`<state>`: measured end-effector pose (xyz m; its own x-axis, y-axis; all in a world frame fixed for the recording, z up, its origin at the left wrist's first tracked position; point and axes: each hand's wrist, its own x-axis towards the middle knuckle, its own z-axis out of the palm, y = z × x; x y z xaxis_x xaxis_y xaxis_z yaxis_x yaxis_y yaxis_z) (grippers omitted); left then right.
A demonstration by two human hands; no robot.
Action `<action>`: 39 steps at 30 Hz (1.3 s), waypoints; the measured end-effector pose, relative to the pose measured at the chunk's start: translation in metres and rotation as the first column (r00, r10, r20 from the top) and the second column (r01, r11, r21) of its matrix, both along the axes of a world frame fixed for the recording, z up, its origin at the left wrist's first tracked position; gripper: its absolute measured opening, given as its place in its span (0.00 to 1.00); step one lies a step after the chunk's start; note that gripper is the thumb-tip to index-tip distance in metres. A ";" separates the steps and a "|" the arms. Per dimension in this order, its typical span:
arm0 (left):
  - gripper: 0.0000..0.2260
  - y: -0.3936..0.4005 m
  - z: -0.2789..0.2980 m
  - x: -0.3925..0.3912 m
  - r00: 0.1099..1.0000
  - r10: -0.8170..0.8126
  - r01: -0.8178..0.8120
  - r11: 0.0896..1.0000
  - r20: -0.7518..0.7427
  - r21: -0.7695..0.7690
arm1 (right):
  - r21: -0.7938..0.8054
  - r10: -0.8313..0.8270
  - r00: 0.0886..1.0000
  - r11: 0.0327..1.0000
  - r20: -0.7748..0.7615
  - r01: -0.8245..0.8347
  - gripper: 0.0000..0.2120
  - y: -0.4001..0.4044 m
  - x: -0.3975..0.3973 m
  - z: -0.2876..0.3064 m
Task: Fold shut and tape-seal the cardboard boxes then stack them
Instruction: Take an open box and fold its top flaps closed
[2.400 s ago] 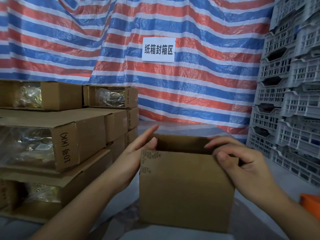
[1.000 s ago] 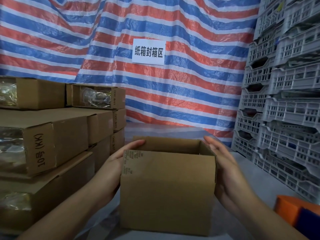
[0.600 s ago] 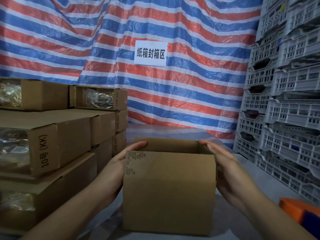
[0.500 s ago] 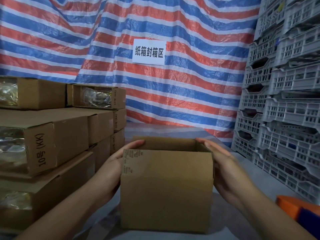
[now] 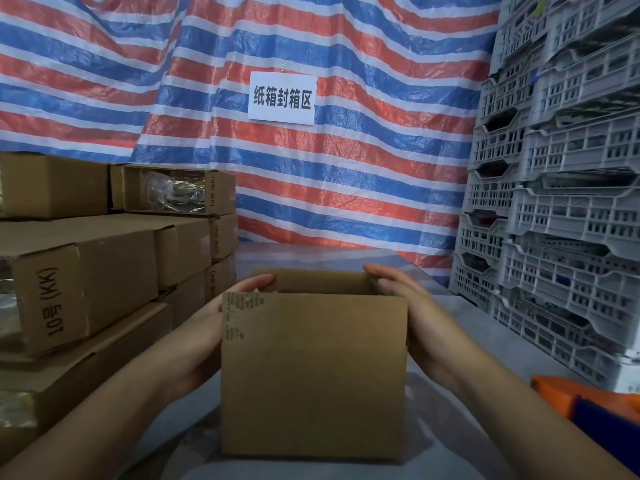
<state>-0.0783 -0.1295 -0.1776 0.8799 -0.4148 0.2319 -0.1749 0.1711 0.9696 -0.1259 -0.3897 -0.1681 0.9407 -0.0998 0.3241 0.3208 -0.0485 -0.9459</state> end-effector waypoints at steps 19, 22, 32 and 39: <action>0.18 0.000 -0.003 -0.007 0.993 0.101 -0.104 0.994 0.062 0.045 | -0.167 -0.079 0.993 0.984 -0.085 0.064 0.37 -0.006 -0.010 -0.006; 0.32 0.005 -0.003 -0.012 0.994 0.106 -0.109 0.991 0.042 0.074 | -0.163 0.075 0.996 0.983 -0.046 -0.082 0.32 -0.015 -0.026 -0.012; 0.17 0.009 0.001 -0.022 0.971 0.065 -0.121 0.964 0.231 0.236 | -0.422 0.067 0.997 0.906 0.036 -0.046 0.23 -0.012 -0.025 -0.001; 0.14 0.005 -0.004 -0.014 0.977 0.175 -0.184 0.981 0.117 0.066 | -0.155 0.005 1.000 0.988 0.020 -0.001 0.09 -0.008 -0.014 -0.011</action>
